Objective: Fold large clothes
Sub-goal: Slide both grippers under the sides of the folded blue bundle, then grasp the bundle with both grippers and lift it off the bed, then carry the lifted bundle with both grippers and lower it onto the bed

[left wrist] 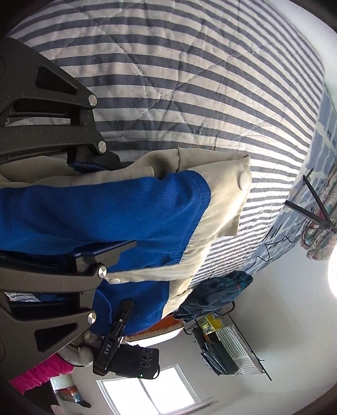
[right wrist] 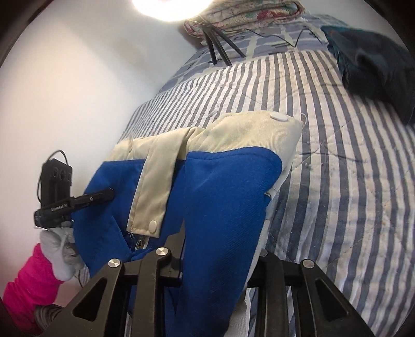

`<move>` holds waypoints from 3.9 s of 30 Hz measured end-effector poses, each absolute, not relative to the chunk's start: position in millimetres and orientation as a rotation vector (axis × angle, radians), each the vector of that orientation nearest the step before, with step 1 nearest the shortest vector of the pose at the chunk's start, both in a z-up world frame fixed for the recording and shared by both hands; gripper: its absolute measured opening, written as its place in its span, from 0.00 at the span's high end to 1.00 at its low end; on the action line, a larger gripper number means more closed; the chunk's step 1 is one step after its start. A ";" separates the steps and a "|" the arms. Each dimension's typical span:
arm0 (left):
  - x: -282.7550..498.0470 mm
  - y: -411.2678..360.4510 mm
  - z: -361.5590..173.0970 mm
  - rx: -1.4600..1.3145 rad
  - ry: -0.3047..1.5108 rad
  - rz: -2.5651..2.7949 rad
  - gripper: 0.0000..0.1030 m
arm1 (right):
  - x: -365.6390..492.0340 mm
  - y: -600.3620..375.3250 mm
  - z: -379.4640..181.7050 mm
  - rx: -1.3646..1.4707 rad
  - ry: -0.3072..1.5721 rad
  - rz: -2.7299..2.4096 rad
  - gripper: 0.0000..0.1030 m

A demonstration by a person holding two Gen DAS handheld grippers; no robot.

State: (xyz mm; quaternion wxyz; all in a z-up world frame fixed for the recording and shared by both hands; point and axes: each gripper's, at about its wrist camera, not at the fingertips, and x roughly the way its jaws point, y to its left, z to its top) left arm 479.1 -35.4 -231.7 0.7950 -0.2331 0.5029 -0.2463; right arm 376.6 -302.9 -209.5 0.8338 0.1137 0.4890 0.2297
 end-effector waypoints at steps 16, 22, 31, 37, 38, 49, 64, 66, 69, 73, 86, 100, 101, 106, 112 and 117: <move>440.8 -80.1 -180.0 -0.344 1.022 -0.583 0.62 | 315.5 -268.2 -148.7 -0.075 0.964 0.358 0.75; 421.7 -96.8 -161.7 -0.305 0.991 -0.614 0.62 | 293.3 -269.3 -124.7 -0.142 0.913 0.318 0.75; 404.7 -130.9 -131.1 -0.259 0.952 -0.669 0.62 | 264.1 -290.3 -91.8 -0.205 0.862 0.258 0.75; 406.8 -165.0 -114.9 -0.221 0.923 -0.696 0.62 | 262.5 -316.8 -73.3 -0.199 0.843 0.220 0.75; 406.9 -170.9 -112.1 -0.212 0.917 -0.700 0.62 | 263.0 -322.9 -70.9 -0.194 0.841 0.214 0.75; 435.8 -242.3 -86.8 -0.172 0.892 -0.769 0.63 | 282.0 -390.2 -49.9 -0.131 0.825 0.156 0.76; 543.4 -358.4 -78.5 -0.169 0.845 -0.886 0.63 | 367.3 -486.8 -23.6 -0.115 0.790 0.032 0.76; 561.3 -373.9 -78.5 -0.170 0.840 -0.899 0.63 | 383.4 -499.8 -20.3 -0.117 0.786 0.012 0.76; 584.4 -394.0 -76.9 -0.179 0.821 -0.910 0.63 | 407.3 -517.4 -16.7 -0.112 0.777 -0.004 0.76; 612.2 -415.8 -75.9 -0.197 0.811 -0.908 0.63 | 441.1 -537.0 -12.6 -0.094 0.773 -0.010 0.76; 686.1 -467.6 -77.7 -0.201 0.778 -0.853 0.63 | 539.0 -590.1 -18.2 -0.091 0.740 0.017 0.76; 735.6 -491.3 -116.2 -0.214 0.819 -0.809 0.63 | 610.0 -634.0 -60.3 0.000 0.762 0.070 0.76; 737.2 -491.3 -117.2 -0.214 0.819 -0.807 0.63 | 611.7 -636.5 -62.3 0.005 0.761 0.069 0.76; 741.0 -490.8 -121.6 -0.181 0.808 -0.800 0.63 | 615.3 -648.5 -70.6 0.014 0.761 0.067 0.76; 750.1 -481.2 -136.8 -0.163 0.842 -0.769 0.63 | 618.4 -677.3 -89.7 0.060 0.811 0.034 0.74; 758.4 -472.0 -153.0 -0.170 0.866 -0.753 0.58 | 621.8 -698.9 -116.0 0.093 0.890 -0.017 0.55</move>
